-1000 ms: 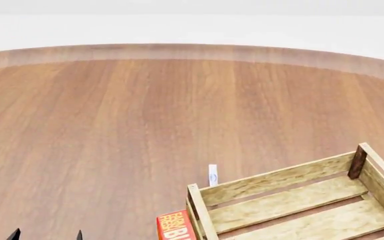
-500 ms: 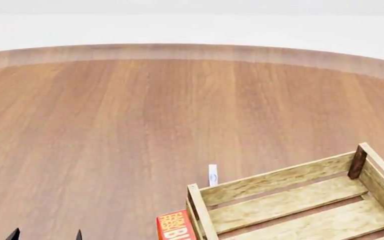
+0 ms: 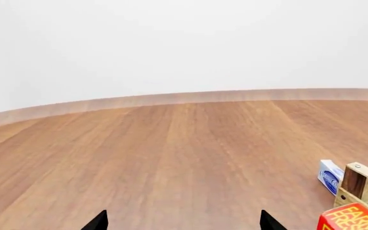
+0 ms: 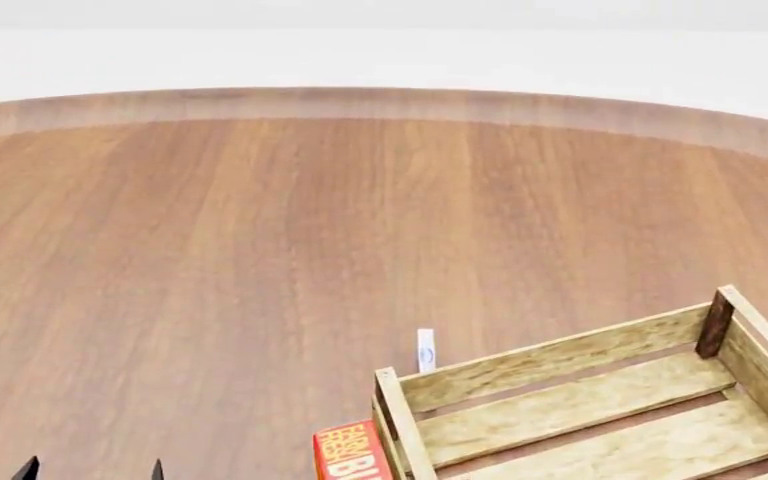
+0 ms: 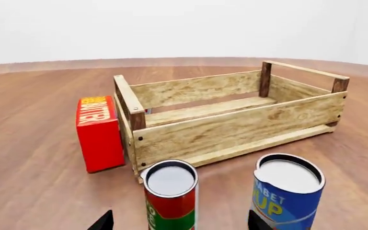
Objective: Pick up the tomato sauce, and put it in the wooden tray.
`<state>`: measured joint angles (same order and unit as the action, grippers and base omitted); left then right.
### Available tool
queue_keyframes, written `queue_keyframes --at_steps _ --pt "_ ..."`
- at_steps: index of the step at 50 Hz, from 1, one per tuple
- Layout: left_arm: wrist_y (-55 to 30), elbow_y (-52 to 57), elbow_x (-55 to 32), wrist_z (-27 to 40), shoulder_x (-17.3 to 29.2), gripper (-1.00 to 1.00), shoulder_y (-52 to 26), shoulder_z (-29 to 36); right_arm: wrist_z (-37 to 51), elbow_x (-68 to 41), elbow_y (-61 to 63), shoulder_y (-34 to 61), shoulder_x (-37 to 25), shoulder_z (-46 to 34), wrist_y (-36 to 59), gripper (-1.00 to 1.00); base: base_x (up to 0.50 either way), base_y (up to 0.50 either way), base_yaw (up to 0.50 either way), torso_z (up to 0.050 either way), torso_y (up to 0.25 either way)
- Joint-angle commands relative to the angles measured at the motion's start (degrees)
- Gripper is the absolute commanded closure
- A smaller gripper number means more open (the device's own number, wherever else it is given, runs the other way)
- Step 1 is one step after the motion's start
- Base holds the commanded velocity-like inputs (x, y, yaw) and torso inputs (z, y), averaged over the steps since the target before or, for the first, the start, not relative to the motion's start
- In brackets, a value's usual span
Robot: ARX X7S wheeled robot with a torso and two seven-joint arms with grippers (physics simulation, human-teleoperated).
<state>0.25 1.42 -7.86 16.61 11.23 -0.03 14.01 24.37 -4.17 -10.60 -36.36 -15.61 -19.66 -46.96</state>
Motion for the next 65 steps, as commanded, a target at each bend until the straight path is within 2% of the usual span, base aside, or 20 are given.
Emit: queue_keyframes --at_steps 1,39,65 --pt "1.2 -0.3 -0.7 -1.5 -0.8 -1.0 0.0 -1.2 -0.5 1.9 -4.2 4.3 2.0 0.9 2.8 -1.0 0.0 0.0 0.0 0.0 0.0" --pt "1.4 -0.1 -1.5 -0.5 0.1 -1.0 -0.2 -0.1 1.0 5.1 -6.5 9.7 2.6 -0.4 8.6 -1.0 0.0 0.0 0.0 0.0 0.0" --pt "1.2 0.5 -1.9 0.4 0.7 -1.0 -0.1 0.6 0.0 3.3 -10.1 15.4 3.7 -1.4 14.5 -1.0 0.0 0.0 0.0 0.0 0.0"
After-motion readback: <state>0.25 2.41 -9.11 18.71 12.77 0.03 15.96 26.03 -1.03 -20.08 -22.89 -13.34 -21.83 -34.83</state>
